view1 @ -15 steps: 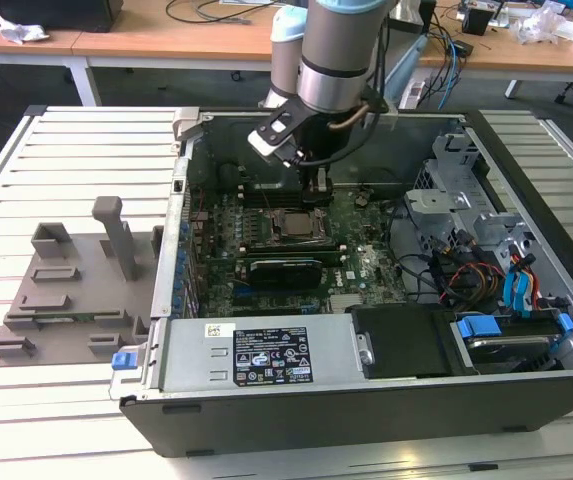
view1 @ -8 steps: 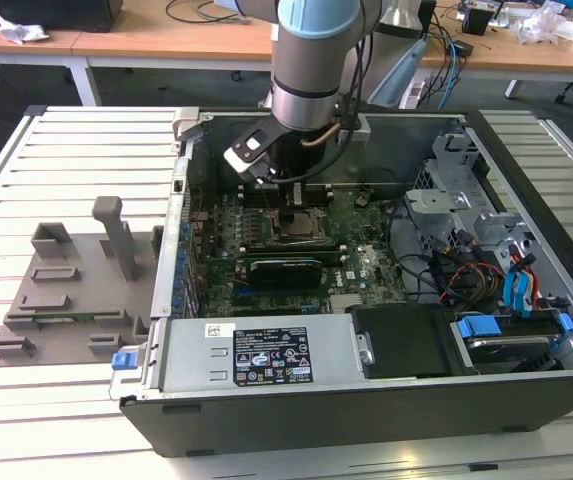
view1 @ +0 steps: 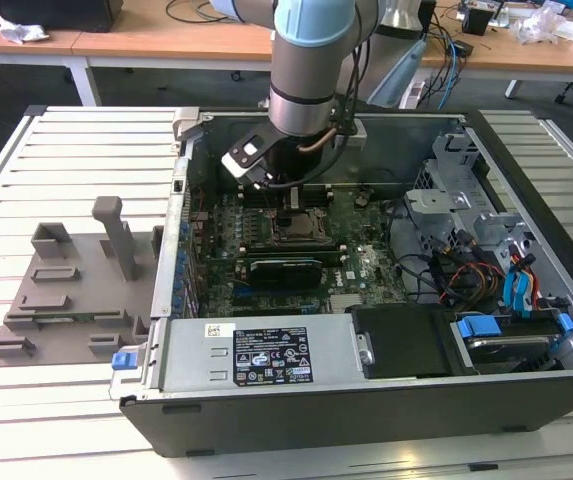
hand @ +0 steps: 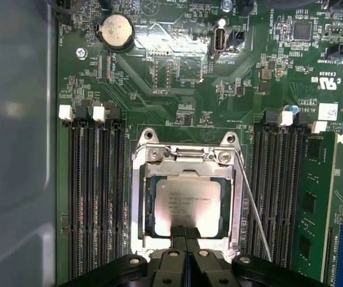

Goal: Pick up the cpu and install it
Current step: 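Close the cpu cover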

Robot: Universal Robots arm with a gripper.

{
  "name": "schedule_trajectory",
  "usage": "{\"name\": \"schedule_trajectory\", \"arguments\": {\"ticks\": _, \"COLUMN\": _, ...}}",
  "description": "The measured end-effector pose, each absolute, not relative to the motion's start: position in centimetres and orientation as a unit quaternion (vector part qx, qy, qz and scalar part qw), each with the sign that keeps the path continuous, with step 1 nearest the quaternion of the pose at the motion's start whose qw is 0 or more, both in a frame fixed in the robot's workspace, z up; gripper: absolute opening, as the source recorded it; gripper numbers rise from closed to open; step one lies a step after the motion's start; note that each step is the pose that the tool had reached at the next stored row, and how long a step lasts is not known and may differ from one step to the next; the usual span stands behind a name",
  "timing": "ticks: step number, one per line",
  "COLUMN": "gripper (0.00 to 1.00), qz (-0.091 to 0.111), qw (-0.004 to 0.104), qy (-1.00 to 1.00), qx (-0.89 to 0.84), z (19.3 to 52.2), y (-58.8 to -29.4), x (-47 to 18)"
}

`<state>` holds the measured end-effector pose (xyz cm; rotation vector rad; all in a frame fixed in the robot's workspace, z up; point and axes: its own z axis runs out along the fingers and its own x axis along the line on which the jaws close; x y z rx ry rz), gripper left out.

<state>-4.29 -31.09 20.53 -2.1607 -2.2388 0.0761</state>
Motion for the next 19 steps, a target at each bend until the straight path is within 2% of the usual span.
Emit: {"name": "schedule_trajectory", "arguments": {"ticks": 19, "gripper": 0.11, "qz": 0.025, "qw": 0.014, "qy": -0.719, "qx": -0.694, "z": 21.7, "y": -31.1, "x": -2.7}}
